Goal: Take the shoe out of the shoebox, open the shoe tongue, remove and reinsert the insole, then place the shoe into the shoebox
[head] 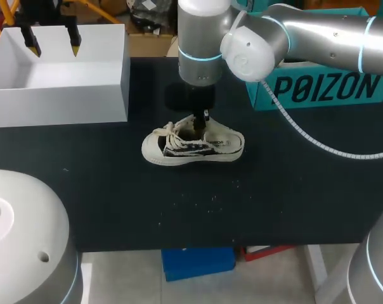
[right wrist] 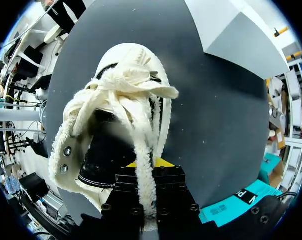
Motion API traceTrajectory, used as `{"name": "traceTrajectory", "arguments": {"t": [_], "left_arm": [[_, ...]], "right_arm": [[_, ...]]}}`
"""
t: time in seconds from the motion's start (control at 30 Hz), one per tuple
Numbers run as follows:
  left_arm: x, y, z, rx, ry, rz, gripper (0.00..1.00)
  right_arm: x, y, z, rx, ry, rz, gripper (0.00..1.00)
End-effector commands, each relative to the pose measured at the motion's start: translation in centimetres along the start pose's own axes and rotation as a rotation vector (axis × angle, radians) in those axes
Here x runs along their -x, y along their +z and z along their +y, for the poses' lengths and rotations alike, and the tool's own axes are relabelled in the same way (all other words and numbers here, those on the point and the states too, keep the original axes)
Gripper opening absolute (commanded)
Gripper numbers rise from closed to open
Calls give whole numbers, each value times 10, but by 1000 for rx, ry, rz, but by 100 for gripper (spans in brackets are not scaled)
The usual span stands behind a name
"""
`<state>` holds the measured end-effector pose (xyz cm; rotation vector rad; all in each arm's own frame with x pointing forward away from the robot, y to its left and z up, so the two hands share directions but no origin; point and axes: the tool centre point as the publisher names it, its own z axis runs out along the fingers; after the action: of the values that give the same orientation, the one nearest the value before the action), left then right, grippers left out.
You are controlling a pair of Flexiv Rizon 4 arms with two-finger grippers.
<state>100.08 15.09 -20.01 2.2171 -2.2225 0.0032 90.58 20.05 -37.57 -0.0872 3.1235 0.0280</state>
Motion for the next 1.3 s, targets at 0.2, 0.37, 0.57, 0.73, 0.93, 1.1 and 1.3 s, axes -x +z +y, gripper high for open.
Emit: {"name": "traceTrajectory", "arguments": {"t": [0.2,0.37,0.57,0.73,0.93,1.1,1.3], "left_arm": [[0,0,0,1,-1,-2,100],[0,0,0,1,-1,-2,100],[0,0,0,1,-1,-2,100],[0,0,0,1,-1,-2,100],[0,0,0,1,-1,-2,100],[0,0,0,1,-1,-2,100],[0,0,0,1,-1,-2,100]], "right_arm": [[3,-12,-3,19,29,-25,100],[-5,-43,-9,124,22,-103,100],[-17,-74,-10,368,-32,-128,100],[-22,-84,-19,514,-37,-98,100],[-22,-86,-22,546,-28,-88,100],[-22,-86,-22,546,-28,-88,100],[-22,-86,-22,546,-28,-88,100]]}}
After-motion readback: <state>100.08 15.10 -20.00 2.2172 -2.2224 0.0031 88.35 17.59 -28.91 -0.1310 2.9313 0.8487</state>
